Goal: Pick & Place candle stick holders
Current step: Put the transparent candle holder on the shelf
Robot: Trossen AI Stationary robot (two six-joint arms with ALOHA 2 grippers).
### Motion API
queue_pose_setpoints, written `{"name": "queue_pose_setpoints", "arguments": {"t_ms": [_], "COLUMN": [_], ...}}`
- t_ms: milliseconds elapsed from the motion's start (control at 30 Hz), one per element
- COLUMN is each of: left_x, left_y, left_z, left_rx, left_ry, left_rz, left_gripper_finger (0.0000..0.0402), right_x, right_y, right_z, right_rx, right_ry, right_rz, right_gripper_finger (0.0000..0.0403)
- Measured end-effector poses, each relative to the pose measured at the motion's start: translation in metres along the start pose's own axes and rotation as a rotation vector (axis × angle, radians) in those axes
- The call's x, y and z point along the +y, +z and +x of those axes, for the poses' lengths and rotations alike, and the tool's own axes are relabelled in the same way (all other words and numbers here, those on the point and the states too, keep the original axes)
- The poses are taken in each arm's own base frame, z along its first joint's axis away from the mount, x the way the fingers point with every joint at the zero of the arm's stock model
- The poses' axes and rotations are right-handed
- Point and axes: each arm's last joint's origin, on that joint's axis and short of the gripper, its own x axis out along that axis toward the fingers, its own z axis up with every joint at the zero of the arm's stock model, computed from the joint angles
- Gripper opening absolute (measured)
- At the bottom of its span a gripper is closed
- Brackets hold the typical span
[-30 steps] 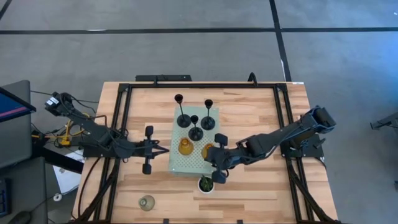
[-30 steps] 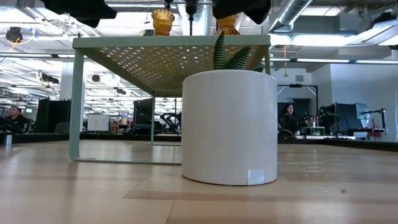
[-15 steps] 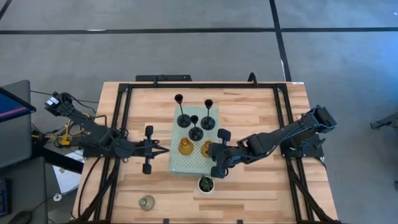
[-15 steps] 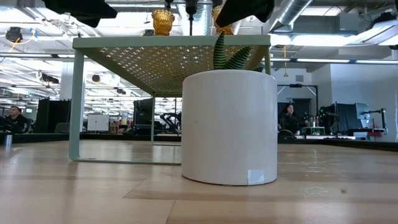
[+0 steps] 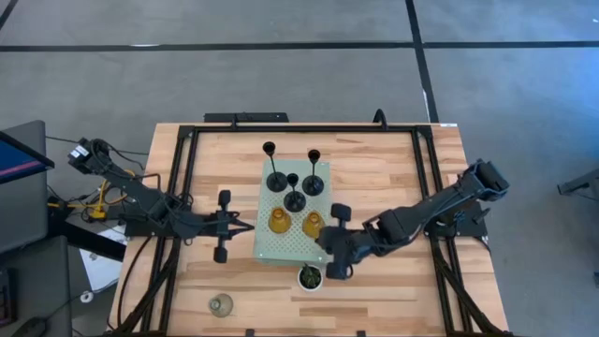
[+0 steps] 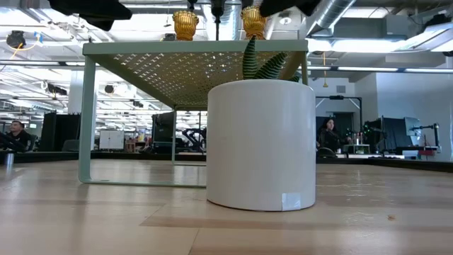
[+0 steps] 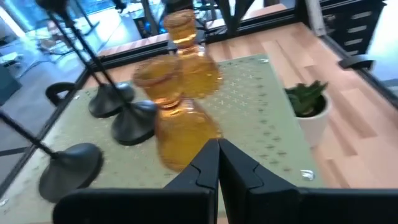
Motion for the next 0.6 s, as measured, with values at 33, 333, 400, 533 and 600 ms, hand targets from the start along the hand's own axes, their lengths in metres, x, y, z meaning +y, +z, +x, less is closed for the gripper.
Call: {"name": "queue_pose_setpoints", "arguments": {"t_ms": [33,333,400,533,600], "left_x": [-0.001,-0.018,-0.024,-0.04,-0.048], "left_y": [0.0,-0.016,-0.02,-0.027,-0.035], "left_z": [0.0,-0.02,-0.026,-0.039,-0.047], "left_rx": [-0.001,0.137,0.18,0.225,0.238], "left_ry": [-0.015,-0.183,-0.234,-0.41,-0.472], "left_rz": [-0.002,-0.107,-0.127,-0.09,-0.065], "left_gripper_finger": [0.0005,0.0005,0.0005,0.0005,0.0005], "right_x": [0.002,0.014,0.014,0.013,0.013], "right_y": [-0.002,-0.013,-0.013,-0.012,-0.011], "right_z": [-0.003,-0.011,-0.011,-0.011,-0.01], "right_rx": [0.01,0.049,0.044,0.026,0.021], "right_ry": [0.004,-0.01,-0.019,-0.043,-0.047], "right_rz": [-0.004,-0.002,-0.003,0.001,0.005], "right_gripper_finger": [0.0,0.0,0.0,0.0,0.0]}}
